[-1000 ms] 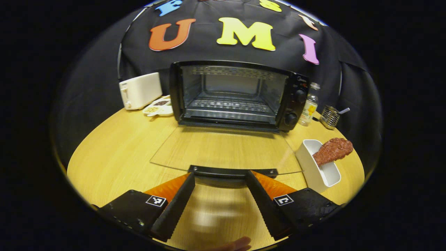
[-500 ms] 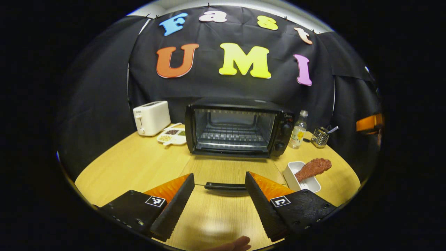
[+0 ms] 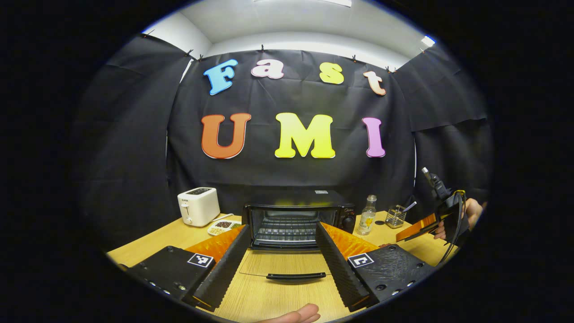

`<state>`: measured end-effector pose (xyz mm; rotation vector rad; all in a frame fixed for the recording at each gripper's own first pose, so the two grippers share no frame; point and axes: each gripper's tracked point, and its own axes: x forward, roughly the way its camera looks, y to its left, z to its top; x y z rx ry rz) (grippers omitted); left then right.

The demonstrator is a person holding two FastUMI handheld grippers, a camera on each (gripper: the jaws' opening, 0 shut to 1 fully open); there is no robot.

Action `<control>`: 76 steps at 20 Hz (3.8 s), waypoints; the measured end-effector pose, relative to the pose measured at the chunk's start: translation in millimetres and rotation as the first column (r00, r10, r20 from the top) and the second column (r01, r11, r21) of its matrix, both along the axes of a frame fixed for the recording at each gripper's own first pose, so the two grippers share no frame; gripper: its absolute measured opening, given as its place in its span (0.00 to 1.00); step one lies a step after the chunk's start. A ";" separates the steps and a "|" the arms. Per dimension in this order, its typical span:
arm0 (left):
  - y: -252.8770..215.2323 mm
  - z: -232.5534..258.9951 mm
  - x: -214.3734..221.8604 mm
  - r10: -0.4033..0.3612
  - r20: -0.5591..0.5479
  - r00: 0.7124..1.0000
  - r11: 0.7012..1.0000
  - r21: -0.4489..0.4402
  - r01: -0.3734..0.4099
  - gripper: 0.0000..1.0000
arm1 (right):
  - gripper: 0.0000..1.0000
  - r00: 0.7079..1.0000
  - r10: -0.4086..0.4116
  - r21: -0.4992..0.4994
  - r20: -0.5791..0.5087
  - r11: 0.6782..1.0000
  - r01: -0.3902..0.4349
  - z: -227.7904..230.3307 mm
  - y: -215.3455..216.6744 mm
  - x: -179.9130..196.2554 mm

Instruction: Open the electric oven with the left hand, put the food in, and close the electric oven.

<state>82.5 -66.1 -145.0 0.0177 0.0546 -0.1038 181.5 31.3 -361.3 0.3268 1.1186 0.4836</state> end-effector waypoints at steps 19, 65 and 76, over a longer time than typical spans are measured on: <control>19.0 -18.6 -25.9 0.023 -0.073 0.997 1.000 0.017 -0.022 0.94 | 0.11 0.942 0.239 -0.258 0.235 0.950 -0.177 34.1 54.3 -55.7; 126.7 -43.0 -36.1 0.162 -0.151 0.975 0.987 0.032 -0.159 0.94 | 0.23 0.803 -0.254 0.109 0.538 0.966 0.233 -35.9 316.8 139.2; 113.7 -36.3 -38.1 0.099 -0.139 0.985 0.994 -0.032 -0.105 0.93 | 0.37 0.773 -0.187 -0.057 0.607 0.959 0.277 -24.5 259.2 123.2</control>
